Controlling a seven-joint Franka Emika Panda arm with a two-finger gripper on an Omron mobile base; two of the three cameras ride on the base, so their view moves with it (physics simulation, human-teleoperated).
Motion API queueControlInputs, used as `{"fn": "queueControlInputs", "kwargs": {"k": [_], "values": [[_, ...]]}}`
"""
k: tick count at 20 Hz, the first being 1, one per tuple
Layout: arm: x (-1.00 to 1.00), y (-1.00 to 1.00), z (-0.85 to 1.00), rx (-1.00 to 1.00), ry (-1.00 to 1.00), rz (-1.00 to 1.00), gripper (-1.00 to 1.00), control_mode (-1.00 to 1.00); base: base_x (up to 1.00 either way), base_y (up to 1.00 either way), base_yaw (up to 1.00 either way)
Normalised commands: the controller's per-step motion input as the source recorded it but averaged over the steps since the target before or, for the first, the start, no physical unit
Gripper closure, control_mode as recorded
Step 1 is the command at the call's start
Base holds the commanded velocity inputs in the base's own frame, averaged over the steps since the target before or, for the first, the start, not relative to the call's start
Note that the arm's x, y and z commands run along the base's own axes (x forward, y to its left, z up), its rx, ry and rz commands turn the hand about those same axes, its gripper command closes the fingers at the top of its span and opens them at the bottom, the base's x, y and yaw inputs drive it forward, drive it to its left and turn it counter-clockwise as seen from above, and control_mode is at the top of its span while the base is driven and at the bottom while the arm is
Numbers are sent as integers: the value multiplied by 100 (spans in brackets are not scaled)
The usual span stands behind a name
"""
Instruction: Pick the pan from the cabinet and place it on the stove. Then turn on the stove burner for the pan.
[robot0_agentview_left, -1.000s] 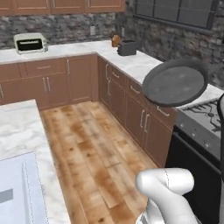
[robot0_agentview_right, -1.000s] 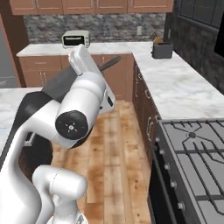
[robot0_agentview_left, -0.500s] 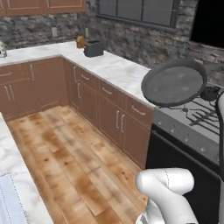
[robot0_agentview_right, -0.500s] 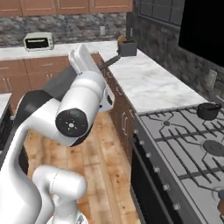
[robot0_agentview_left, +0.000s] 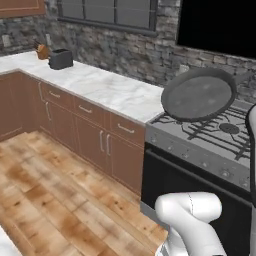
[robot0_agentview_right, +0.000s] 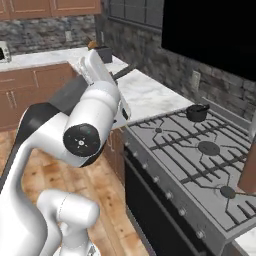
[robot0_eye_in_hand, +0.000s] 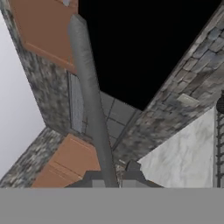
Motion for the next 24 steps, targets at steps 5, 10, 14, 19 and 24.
{"fn": "queueControlInputs", "kwargs": {"k": [5,10,14,19,24], "values": [[0,0,0,0,0,0,100,100,26,6,-41],[0,0,0,0,0,0,100,100,32,14,-40],[0,0,0,0,0,0,100,100,42,17,-39],[0,0,0,0,0,0,100,100,50,14,-38],[0,0,0,0,0,0,100,100,46,18,-37]]}}
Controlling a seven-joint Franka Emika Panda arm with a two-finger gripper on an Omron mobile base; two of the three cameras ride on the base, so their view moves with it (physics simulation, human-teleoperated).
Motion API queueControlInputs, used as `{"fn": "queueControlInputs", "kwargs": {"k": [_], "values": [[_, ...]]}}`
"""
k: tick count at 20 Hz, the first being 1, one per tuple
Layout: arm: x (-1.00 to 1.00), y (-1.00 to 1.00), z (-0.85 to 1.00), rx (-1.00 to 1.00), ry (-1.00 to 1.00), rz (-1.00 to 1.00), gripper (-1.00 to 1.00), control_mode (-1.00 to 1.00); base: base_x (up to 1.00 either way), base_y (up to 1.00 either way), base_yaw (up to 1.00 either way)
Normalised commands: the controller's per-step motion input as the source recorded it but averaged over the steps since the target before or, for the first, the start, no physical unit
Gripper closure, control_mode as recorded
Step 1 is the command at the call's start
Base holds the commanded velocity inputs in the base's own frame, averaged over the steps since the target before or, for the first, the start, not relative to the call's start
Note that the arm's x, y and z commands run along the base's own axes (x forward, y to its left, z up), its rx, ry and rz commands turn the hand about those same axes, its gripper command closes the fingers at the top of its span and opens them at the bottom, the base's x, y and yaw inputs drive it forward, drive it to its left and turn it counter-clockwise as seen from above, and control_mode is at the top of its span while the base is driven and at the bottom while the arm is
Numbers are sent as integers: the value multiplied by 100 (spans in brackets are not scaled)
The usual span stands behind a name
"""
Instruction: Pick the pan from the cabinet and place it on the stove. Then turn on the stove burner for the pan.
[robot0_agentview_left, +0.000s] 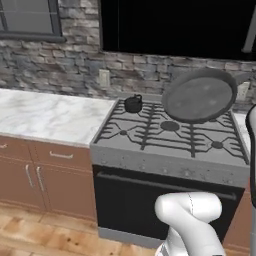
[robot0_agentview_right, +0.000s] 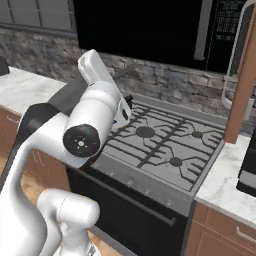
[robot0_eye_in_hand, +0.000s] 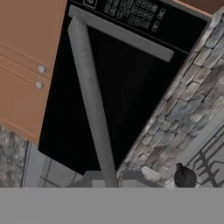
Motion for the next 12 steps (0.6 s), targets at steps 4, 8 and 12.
{"fn": "queueControlInputs", "kwargs": {"k": [4,8,12], "values": [[0,0,0,0,0,0,100,100,42,21,-36],[0,0,0,0,0,0,100,100,32,29,-34],[0,0,0,0,0,0,100,100,29,41,-29]]}}
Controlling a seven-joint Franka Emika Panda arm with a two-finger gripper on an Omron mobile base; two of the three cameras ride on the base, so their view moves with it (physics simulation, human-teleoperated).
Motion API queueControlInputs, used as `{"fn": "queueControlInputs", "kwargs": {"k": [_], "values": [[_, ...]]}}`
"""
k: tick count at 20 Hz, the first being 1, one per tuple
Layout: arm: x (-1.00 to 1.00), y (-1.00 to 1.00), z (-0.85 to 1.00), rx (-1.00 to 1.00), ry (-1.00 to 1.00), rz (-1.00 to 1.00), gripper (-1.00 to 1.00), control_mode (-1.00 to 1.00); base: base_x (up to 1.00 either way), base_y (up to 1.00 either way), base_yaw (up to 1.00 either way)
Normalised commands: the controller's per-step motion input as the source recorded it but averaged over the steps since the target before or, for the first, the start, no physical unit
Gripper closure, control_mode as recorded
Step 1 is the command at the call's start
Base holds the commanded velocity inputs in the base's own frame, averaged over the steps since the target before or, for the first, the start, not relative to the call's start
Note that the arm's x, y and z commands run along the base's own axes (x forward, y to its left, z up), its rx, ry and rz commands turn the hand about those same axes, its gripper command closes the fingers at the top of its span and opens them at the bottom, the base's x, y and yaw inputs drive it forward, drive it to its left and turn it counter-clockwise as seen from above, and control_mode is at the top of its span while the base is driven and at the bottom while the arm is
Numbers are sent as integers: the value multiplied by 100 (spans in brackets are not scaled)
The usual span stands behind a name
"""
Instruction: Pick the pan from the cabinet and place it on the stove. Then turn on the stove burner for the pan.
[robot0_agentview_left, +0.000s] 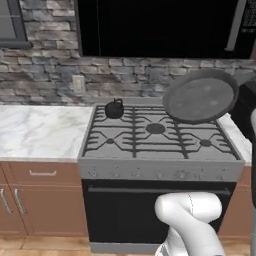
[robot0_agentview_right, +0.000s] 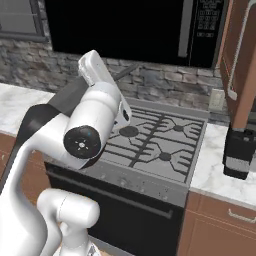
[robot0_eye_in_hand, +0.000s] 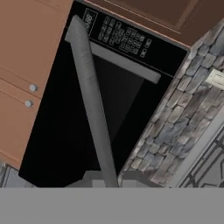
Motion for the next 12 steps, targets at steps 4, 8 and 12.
{"fn": "queueControlInputs", "kwargs": {"k": [4,8,12], "values": [[0,0,0,0,0,0,100,100,43,50,-26],[0,0,0,0,0,0,100,100,46,53,-23],[0,0,0,0,0,0,100,100,50,39,-20]]}}
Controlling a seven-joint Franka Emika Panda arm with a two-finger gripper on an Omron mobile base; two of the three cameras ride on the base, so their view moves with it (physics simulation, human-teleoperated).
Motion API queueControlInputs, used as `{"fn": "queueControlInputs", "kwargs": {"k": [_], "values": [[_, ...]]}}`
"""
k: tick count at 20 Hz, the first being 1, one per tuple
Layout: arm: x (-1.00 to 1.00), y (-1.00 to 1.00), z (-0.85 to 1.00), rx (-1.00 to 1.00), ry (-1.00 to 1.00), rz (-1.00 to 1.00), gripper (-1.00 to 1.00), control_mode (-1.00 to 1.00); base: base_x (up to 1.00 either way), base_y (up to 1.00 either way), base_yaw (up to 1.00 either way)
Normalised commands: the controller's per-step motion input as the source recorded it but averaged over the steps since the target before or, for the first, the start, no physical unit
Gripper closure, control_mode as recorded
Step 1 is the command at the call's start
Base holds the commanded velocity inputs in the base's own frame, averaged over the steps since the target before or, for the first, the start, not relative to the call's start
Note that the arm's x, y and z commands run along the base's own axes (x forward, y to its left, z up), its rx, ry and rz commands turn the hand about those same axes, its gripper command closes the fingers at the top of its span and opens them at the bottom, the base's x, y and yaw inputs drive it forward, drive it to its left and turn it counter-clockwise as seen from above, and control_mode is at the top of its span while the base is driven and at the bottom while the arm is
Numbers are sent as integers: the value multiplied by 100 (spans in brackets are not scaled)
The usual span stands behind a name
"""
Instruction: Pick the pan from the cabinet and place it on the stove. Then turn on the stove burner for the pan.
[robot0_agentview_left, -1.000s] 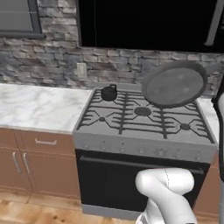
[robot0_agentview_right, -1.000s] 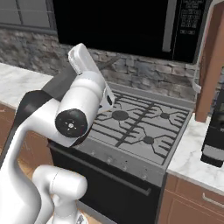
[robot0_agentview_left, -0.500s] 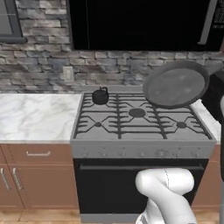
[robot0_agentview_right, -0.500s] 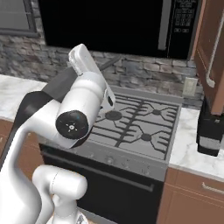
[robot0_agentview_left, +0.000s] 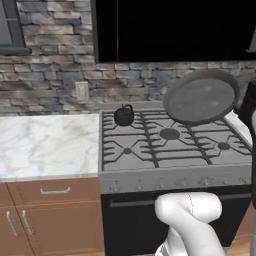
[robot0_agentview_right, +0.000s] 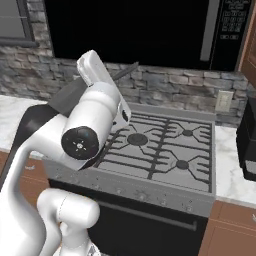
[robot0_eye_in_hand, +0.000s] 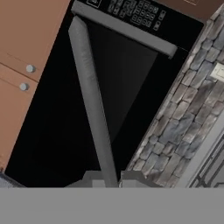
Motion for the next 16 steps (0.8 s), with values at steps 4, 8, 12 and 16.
{"fn": "queueControlInputs", "kwargs": {"k": [4,8,12,16], "values": [[0,0,0,0,0,0,100,100,49,19,-19],[0,0,0,0,0,0,100,100,31,2,-16],[0,0,0,0,0,0,100,100,16,0,-10],[0,0,0,0,0,0,100,100,18,0,-7]]}}
